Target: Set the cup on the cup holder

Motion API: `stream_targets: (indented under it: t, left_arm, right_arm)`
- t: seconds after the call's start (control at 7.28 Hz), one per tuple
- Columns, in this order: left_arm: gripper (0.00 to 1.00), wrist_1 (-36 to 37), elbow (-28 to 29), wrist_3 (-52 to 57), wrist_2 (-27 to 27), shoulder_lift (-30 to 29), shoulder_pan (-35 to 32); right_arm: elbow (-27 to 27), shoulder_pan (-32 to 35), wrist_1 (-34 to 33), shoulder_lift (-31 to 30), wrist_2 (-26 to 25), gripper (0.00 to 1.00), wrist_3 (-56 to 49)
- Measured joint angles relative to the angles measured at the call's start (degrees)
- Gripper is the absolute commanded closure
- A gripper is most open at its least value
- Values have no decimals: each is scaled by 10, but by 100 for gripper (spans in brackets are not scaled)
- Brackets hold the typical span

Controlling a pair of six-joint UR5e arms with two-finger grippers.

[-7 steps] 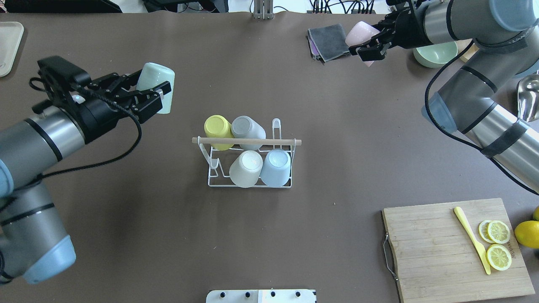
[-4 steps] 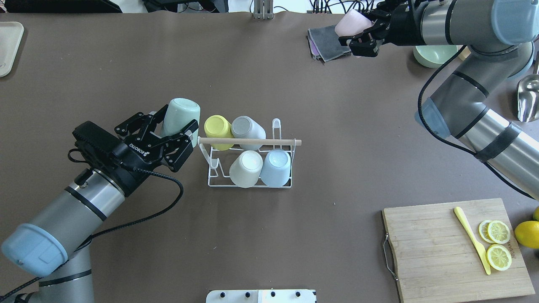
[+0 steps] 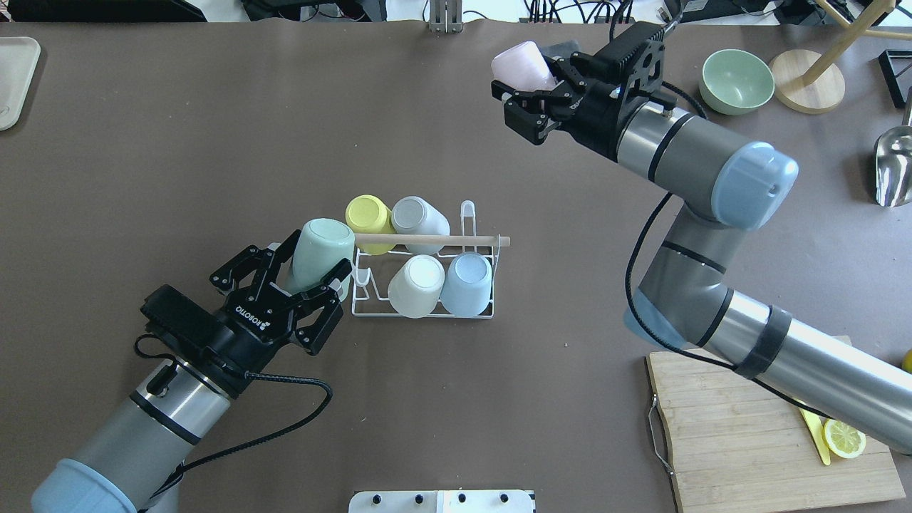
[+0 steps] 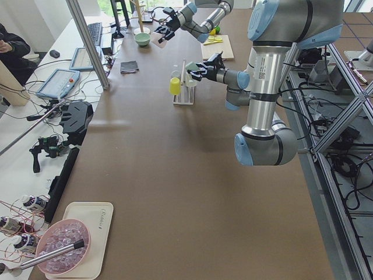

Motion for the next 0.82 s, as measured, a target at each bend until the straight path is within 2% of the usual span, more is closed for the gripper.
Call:
stream_targets:
  t: [0.41, 0.55, 0.82]
  left_arm:
    - [100, -27, 11, 21, 3, -10, 5]
    - [100, -32, 12, 26, 3, -14, 4]
    - [100, -46, 29, 61, 4, -37, 4]
  right_arm:
    - [7, -86, 16, -2, -113, 100, 68]
    - [-5, -101, 16, 0, -129, 100, 71]
    - [-63, -109, 17, 29, -136, 100, 63]
